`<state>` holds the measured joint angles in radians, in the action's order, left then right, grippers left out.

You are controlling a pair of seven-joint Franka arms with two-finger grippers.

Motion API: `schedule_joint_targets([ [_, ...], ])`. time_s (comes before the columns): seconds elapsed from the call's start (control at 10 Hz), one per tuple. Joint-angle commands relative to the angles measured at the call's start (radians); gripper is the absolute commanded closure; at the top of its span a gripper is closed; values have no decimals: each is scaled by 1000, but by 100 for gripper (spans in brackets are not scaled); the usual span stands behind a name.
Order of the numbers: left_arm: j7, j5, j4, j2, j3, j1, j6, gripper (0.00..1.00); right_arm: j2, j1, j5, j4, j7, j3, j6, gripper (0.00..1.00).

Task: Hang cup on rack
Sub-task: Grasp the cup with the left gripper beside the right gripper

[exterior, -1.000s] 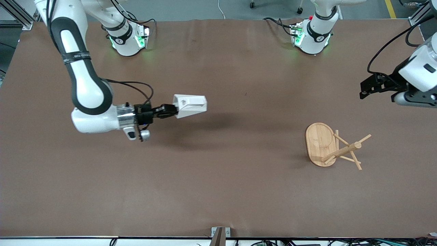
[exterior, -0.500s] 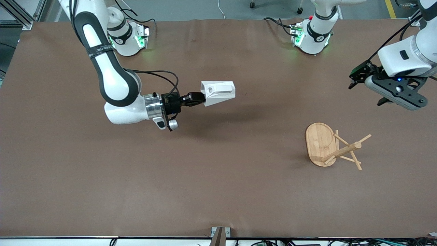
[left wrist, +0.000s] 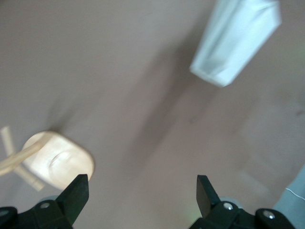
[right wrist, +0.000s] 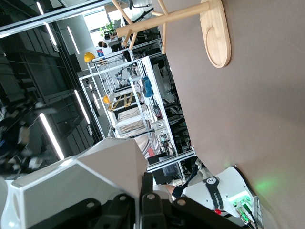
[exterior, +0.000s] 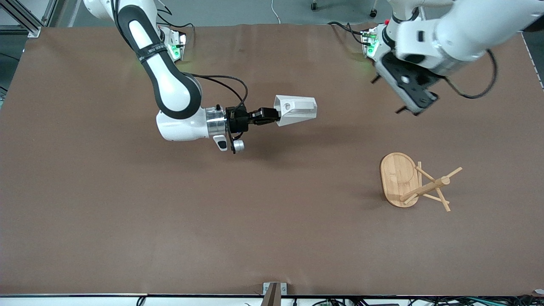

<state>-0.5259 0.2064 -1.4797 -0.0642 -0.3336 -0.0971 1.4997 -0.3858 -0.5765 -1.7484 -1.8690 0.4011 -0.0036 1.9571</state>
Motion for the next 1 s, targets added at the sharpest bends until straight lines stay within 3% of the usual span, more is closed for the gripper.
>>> schedule_joint_targets([
  [0.0, -43, 27, -13, -22, -79, 5, -57, 0, 5, -3, -31, -2, -10, -9, -1, 100],
  [0.3, -66, 40, -36, -86, -158, 5, -64, 0, 5, -3, -31, -4, -10, -7, -1, 100],
  [0.9, -129, 41, -36, -221, -226, 5, 151, 0, 15, -45, -31, -7, -5, -4, 26, 100],
])
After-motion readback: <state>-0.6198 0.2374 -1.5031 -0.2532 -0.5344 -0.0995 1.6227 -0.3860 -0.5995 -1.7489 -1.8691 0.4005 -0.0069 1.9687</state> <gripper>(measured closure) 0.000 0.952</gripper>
